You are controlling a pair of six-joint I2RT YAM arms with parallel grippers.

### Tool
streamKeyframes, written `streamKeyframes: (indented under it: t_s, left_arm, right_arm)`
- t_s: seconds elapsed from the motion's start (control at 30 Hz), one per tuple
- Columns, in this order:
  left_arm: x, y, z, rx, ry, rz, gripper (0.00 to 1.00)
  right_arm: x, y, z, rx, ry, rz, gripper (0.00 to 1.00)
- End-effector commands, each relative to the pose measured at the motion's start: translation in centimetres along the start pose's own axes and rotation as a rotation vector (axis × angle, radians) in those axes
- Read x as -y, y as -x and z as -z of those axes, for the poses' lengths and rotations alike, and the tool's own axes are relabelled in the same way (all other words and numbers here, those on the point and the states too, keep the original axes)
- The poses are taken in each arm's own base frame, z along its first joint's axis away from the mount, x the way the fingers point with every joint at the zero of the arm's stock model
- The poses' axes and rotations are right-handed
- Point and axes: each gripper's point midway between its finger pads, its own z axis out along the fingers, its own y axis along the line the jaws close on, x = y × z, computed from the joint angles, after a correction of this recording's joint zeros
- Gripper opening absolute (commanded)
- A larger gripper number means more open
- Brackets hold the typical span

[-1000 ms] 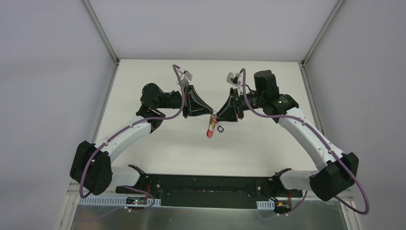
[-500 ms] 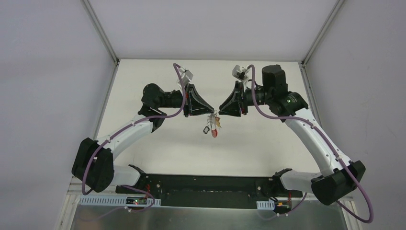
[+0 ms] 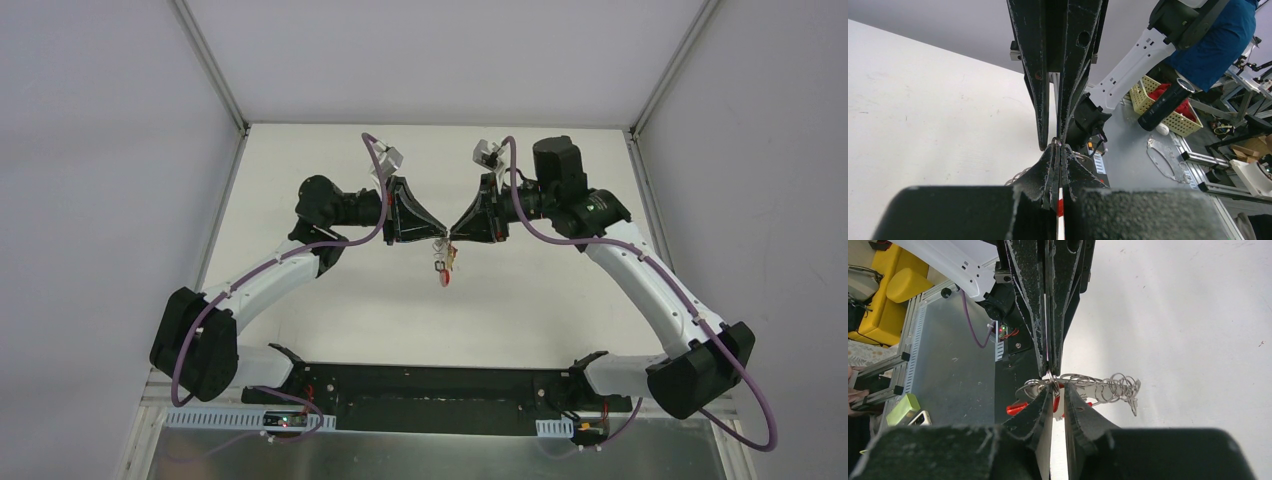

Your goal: Put the keys on the keyring

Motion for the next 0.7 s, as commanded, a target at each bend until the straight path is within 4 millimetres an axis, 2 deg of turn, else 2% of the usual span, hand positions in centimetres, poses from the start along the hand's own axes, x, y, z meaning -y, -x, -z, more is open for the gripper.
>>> streamKeyframes:
  t_s: [0.0, 0.67]
  left_arm:
    - [1.26, 1.22, 0.27, 0.023, -0.034, -0.083, 0.0]
    - [0.59, 1.04, 0.06, 0.02, -0.031, -0.079, 0.0]
  right_arm:
    - [-0.33, 1.73, 0.18, 0.031, -0.005, 0.062, 0.14]
    - [-1.06, 1.17, -0.5, 0.009, 0.026, 0.068, 0.0]
